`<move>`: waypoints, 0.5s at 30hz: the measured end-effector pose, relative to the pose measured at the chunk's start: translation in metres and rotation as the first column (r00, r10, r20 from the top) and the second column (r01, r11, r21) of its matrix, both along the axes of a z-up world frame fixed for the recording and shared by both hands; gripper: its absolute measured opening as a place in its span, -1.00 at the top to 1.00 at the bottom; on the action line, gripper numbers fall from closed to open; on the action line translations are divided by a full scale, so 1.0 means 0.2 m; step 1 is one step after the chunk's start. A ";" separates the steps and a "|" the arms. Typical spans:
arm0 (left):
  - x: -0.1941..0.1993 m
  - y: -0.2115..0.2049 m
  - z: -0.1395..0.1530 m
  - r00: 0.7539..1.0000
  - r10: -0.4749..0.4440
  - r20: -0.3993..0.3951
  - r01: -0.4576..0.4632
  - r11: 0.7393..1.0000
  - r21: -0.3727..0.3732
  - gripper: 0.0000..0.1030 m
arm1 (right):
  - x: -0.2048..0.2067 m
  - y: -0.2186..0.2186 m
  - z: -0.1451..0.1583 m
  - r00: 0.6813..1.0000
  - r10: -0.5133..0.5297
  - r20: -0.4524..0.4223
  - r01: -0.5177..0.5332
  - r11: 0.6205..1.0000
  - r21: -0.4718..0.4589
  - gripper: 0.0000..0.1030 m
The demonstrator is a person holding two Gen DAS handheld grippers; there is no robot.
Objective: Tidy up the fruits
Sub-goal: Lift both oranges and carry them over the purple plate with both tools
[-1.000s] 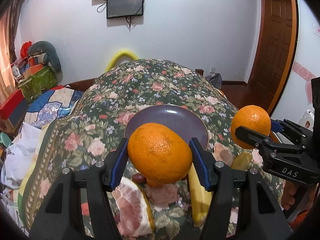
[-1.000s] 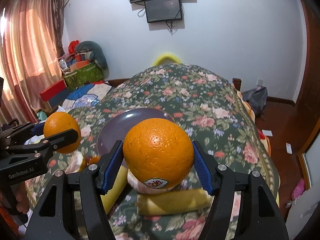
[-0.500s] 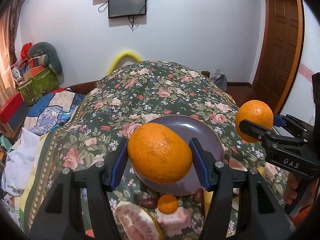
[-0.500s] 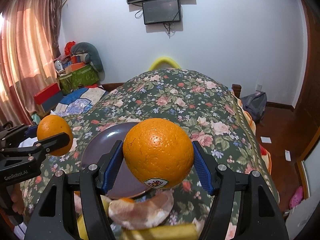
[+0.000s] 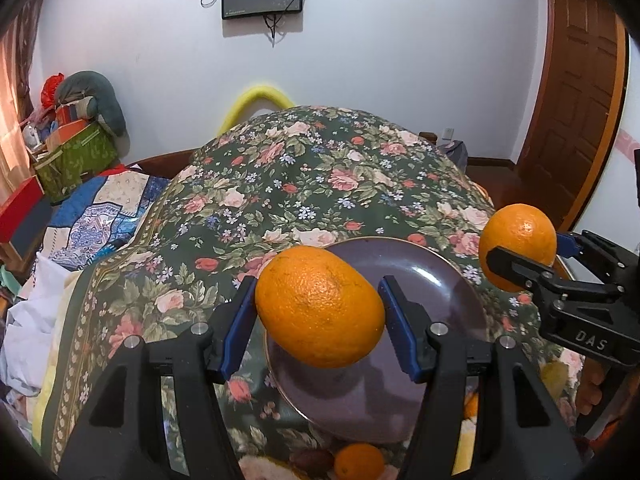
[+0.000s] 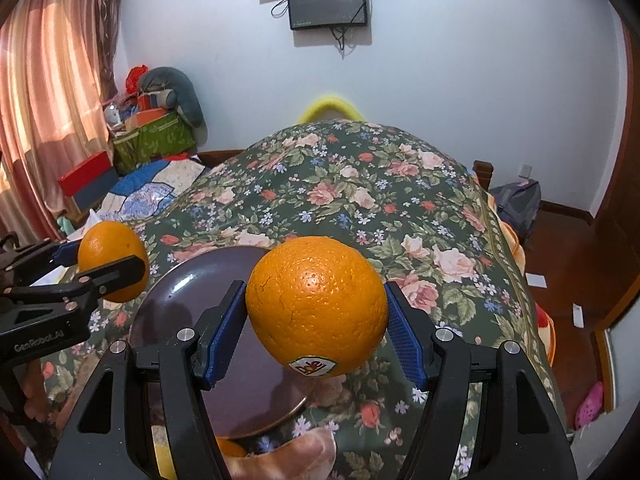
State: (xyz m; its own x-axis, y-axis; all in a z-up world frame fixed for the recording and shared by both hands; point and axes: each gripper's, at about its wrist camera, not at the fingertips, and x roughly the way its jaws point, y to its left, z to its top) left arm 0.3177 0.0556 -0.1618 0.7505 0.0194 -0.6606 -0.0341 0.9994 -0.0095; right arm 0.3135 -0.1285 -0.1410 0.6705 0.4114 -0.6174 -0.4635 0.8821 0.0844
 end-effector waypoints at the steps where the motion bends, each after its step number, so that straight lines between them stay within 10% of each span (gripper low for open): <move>1: 0.02 0.00 -0.01 1.000 0.001 -0.006 -0.001 1.000 0.000 -0.17 | 0.01 0.01 0.00 1.000 0.005 -0.004 -0.005 1.000 -0.003 -0.24; 15: 0.20 0.05 -0.11 0.990 -0.034 -0.135 0.032 0.999 -0.010 -0.17 | 0.13 0.14 -0.09 0.990 0.093 -0.108 -0.103 0.991 -0.086 -0.25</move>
State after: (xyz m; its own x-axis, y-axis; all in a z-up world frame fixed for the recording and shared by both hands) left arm 0.3580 0.0651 -0.1842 0.6544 -0.0097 -0.7561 -0.0026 0.9999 -0.0151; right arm 0.3390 -0.1000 -0.1581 0.5606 0.4105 -0.7191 -0.5410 0.8391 0.0572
